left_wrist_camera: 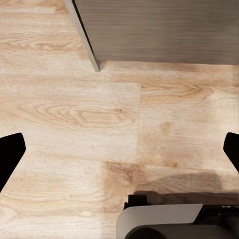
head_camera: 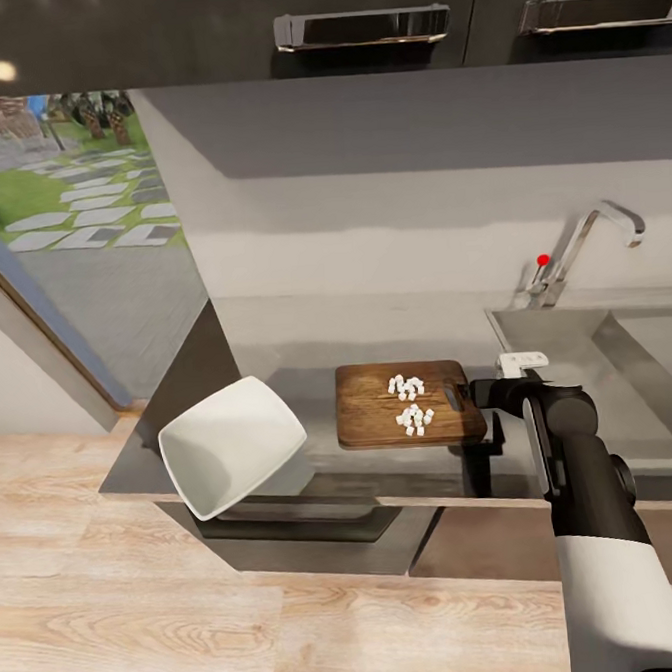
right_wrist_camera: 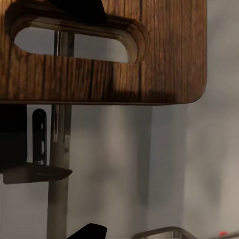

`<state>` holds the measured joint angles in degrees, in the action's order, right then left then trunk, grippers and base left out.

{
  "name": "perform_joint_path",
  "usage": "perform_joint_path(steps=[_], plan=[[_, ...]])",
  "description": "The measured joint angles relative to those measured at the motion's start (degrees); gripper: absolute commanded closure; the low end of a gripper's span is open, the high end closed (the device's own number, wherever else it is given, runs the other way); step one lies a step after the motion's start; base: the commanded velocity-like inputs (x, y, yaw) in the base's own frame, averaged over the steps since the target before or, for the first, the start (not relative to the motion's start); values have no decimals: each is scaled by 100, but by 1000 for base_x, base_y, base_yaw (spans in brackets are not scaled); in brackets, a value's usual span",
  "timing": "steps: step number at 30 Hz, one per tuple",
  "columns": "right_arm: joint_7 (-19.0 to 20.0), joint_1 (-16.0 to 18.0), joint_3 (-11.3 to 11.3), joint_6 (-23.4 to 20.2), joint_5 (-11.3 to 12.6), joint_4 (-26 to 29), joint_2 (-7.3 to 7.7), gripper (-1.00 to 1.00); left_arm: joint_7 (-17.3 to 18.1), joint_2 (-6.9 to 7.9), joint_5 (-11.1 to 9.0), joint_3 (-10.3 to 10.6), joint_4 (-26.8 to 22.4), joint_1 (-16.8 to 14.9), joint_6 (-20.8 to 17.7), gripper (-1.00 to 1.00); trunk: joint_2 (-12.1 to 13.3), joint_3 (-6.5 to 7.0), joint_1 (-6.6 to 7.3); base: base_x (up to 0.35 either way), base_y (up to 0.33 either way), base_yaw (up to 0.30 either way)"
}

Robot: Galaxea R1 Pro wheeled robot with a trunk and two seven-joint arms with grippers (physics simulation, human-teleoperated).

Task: In the kitchen, take the Vidalia onion out of the sink, dice it on the chopping board with the paring knife, put the diced onion into the bowl on the countertop, then place both the paring knife and the chopping board into the sink.

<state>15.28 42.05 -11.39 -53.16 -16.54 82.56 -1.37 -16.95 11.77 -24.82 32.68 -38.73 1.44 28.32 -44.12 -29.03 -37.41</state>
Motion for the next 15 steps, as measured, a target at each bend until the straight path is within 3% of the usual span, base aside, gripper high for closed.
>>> perform_joint_path(steps=[15], plan=[[-3,1,1,9,0,0,1,-100,0,-80,0,9,8,0,1,-100,0,-46,0,0,0,0]])
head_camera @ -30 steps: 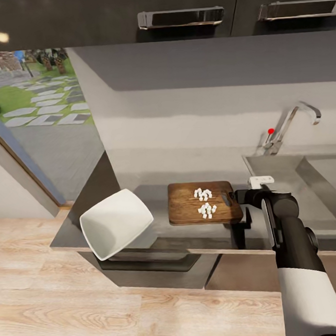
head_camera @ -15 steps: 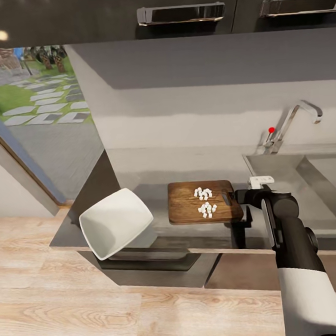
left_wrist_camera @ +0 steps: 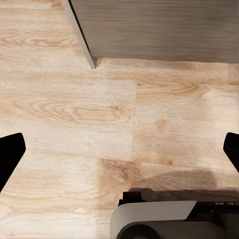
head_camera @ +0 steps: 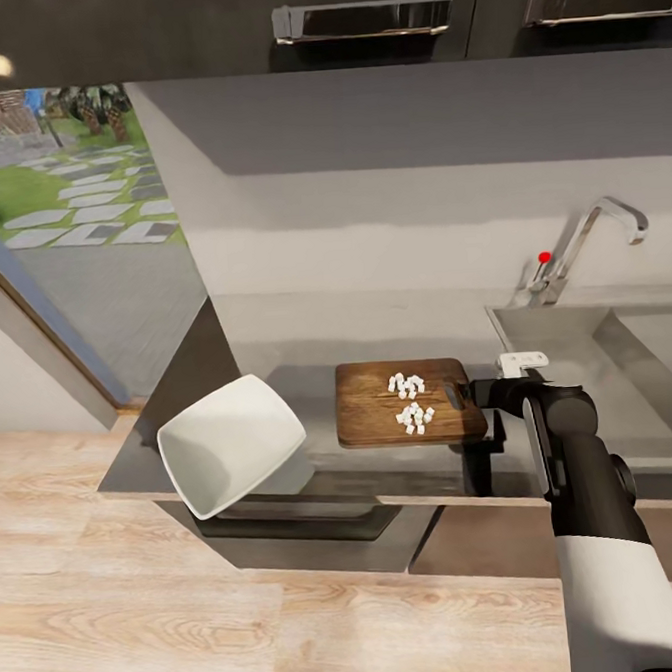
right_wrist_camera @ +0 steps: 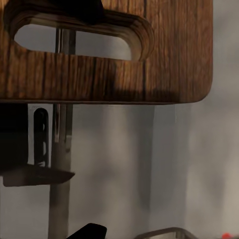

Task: In the kitchen, take the Vidalia onion out of the sink, dice it on the chopping board with the paring knife, put the diced onion into the bowl on the countertop, then place both the paring knife and the chopping board into the sink.

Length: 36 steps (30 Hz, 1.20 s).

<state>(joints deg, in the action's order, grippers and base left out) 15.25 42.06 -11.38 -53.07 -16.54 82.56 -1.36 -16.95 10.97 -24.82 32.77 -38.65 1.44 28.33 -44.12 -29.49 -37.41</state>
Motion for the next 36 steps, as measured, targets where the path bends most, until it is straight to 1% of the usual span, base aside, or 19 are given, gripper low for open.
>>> perform_joint_path(steps=[33,36], plan=[[0,0,8,0,7,-35,-7,-100,0,-6,0,0,0,0,0,-100,0,-292,0,0,0,0],[-6,1,8,0,75,-16,-8,-100,0,-7,1,-1,0,1,0,-100,-1,-318,1,0,0,0]])
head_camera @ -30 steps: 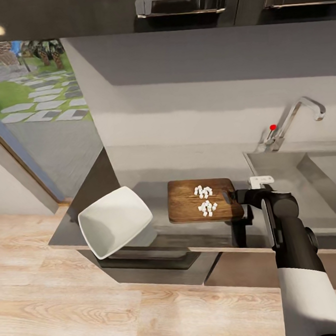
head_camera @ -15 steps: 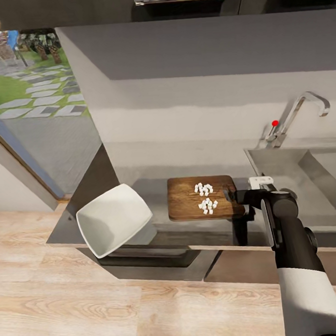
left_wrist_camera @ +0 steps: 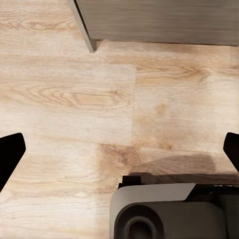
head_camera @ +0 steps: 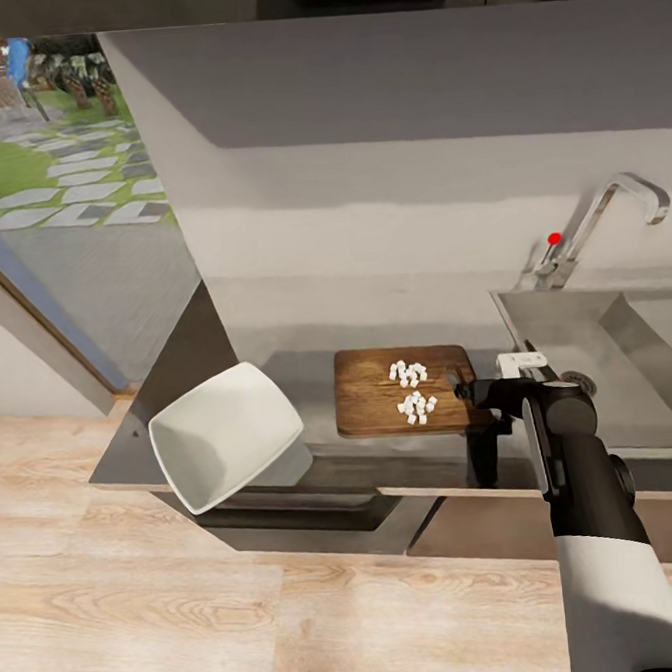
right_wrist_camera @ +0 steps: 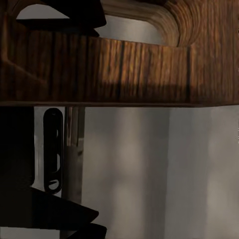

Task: In the kitchen, take the Vidalia onion out of the sink, dice it on the chopping board with the paring knife, put the diced onion into the bowl on the countertop, then place both the paring knife and the chopping board into the sink.

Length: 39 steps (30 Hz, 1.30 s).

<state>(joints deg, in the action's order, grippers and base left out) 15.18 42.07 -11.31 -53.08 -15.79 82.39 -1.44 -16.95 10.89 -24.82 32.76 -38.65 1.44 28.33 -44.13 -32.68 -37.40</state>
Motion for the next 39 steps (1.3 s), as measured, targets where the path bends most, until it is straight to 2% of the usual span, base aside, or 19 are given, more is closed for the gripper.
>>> perform_joint_path(steps=[28,29,39], plan=[[-19,0,0,-6,8,54,2,-100,0,1,0,1,0,0,0,-100,0,-31,0,0,0,0],[-17,0,0,-5,6,54,2,100,0,1,0,1,0,0,0,-100,0,-31,0,0,0,0],[-20,0,-5,-10,51,46,8,100,0,4,-1,1,1,-1,0,-100,0,-31,0,0,0,0]])
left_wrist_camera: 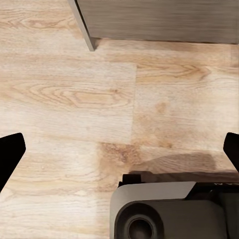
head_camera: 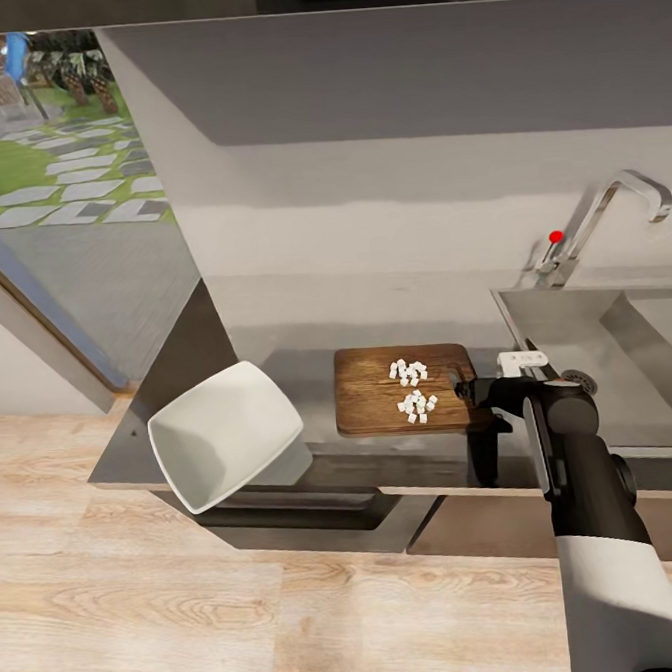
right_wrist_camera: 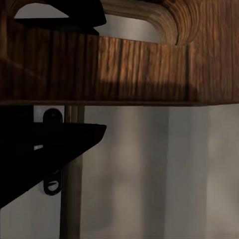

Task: In the kitchen, take the Vidalia onion out of the sink, dice it on the chopping board with the paring knife, put the diced onion into the bowl on the countertop, then place both the paring knife and the chopping board into the sink.

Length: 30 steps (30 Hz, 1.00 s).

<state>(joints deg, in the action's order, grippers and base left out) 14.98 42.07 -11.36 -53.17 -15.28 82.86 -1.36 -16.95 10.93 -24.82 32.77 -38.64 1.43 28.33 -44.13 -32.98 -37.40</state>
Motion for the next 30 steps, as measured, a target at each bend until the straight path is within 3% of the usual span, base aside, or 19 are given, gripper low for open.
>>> perform_joint_path(steps=[10,15,17,30], plan=[[-18,4,-4,17,-11,-130,0,100,0,1,1,0,0,0,0,-100,0,75,0,0,0,0],[6,-1,-5,9,-209,-135,3,100,0,2,1,-1,-1,1,0,-100,1,120,-1,0,0,0],[15,-2,-3,-1,-129,-135,1,100,0,0,1,0,0,0,0,-100,1,138,-1,0,0,0],[12,-2,-5,4,-164,-135,1,100,0,2,7,0,-1,0,0,-100,1,258,-2,-34,0,0]])
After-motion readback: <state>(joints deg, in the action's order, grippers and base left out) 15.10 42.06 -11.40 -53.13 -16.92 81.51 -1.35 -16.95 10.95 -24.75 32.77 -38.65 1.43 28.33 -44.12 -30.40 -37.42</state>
